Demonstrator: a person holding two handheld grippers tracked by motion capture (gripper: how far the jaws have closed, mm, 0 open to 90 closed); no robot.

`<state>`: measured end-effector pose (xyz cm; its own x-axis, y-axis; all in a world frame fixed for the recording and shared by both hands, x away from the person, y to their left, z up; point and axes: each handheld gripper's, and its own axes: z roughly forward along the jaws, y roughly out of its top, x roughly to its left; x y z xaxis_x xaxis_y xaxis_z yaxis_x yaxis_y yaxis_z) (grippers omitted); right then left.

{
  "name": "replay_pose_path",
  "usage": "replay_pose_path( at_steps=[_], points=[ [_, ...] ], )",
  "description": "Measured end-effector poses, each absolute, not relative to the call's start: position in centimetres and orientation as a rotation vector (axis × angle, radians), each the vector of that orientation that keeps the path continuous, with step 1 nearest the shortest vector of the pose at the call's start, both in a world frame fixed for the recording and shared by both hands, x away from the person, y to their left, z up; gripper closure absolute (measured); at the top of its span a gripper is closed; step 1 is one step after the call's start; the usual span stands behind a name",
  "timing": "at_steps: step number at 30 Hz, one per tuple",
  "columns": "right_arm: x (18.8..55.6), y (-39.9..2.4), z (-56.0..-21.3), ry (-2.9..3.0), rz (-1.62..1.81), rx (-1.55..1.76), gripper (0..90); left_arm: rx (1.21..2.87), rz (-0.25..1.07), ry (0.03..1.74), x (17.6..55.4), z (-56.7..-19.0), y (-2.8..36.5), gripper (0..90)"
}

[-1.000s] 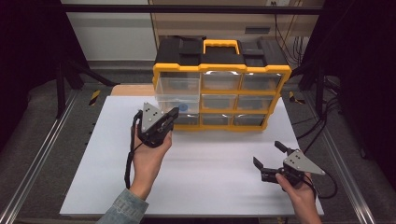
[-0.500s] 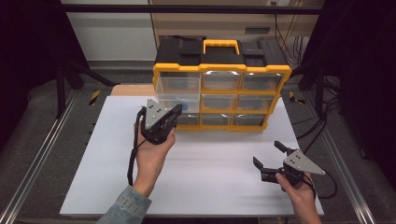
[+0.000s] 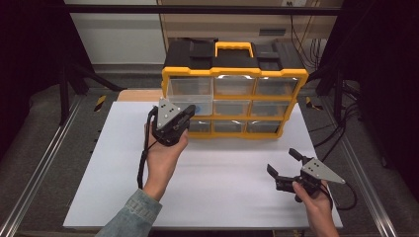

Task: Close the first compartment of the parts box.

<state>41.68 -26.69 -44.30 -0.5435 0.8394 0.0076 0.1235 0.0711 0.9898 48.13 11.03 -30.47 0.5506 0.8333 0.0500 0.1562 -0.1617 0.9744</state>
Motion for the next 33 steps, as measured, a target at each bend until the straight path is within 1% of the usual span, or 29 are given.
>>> replay_pose_path(
  at_steps=[5,7,14,28,30,31,33],
  points=[
    [41.62,-26.47,-44.13,1.754,1.525,0.975,3.9,1.673,0.77,0.827,48.22,-30.1,10.39,89.9],
    [41.64,-26.61,-44.19,1.746,1.519,0.956,3.9,1.666,0.761,0.827,48.33,-30.0,10.33,89.9],
    [41.68,-27.1,-44.24,1.733,1.496,0.976,3.9,1.669,0.785,0.836,48.12,-29.99,10.44,90.0],
    [41.51,-27.17,-44.08,1.734,1.481,0.962,3.9,1.651,0.791,0.861,47.82,-30.44,10.79,90.0],
    [41.5,-27.2,-44.07,1.733,1.478,0.958,3.9,1.653,0.818,0.857,47.83,-30.47,10.9,90.0],
    [41.51,-27.23,-44.09,1.73,1.476,0.955,3.9,1.652,0.797,0.867,47.71,-30.57,10.86,90.0],
    [41.5,-27.24,-44.1,1.725,1.477,0.959,3.9,1.655,0.798,0.871,47.62,-30.73,10.78,90.0]
  ],
)
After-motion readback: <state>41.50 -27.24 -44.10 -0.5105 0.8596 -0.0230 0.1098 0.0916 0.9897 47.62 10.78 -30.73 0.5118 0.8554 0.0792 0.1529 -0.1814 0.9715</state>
